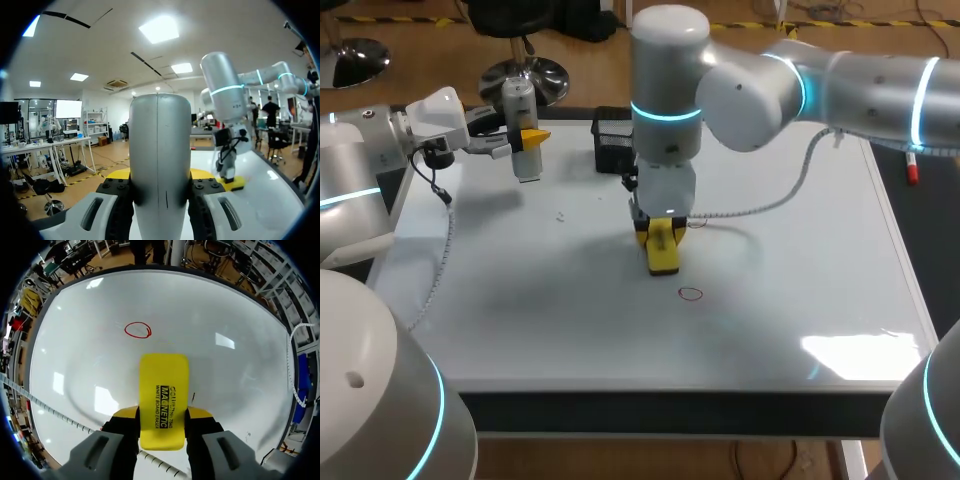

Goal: Pick up the inspection probe, press it on each red-marked spot on the whiteboard one by one, put down the probe, pick up the eraser, and wipe off all the red marks.

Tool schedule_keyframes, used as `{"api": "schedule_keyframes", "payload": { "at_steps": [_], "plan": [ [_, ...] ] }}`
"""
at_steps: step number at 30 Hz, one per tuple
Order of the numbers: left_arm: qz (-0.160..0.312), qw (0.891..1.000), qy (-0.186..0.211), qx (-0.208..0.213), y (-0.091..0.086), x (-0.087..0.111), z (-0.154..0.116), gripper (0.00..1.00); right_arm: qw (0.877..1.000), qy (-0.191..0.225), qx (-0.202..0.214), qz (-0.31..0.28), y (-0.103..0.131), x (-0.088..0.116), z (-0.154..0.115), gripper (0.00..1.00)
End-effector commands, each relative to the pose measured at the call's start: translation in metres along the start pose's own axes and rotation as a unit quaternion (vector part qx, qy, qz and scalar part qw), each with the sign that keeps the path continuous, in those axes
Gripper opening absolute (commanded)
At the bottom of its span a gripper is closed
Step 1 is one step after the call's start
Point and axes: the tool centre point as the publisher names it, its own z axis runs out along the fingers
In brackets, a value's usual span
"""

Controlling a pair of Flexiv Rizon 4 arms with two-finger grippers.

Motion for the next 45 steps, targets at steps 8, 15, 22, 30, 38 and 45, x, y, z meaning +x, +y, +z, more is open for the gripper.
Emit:
{"api": "schedule_keyframes", "payload": {
  "at_steps": [8, 15, 22, 30, 38, 45],
  "plan": [
    [0.001, 1.000, -0.001, 0.000, -0.001, 0.001, 0.000, 0.00, 1.000, 0.010, -0.007, -0.004, -0.028, 0.029, -0.031, 0.00],
    [0.001, 1.000, -0.001, 0.000, -0.001, 0.001, 0.000, 0.00, 1.000, 0.022, -0.010, 0.013, -0.046, 0.062, -0.037, 0.00],
    [0.001, 1.000, -0.001, 0.000, -0.001, 0.001, 0.000, 0.00, 0.999, 0.026, -0.008, 0.047, -0.062, 0.100, -0.043, 0.00],
    [0.001, 1.000, -0.001, 0.000, -0.001, 0.001, 0.000, 0.00, 0.994, 0.027, -0.010, 0.104, -0.071, 0.156, -0.048, 0.00],
    [0.001, 1.000, -0.001, 0.000, -0.001, 0.001, 0.000, 0.00, 0.987, 0.022, -0.013, 0.158, -0.069, 0.204, -0.050, 0.00],
    [0.001, 1.000, -0.001, 0.000, -0.001, 0.001, 0.000, 0.00, 0.979, 0.024, -0.010, 0.200, -0.065, 0.236, -0.056, 0.00]
  ]
}}
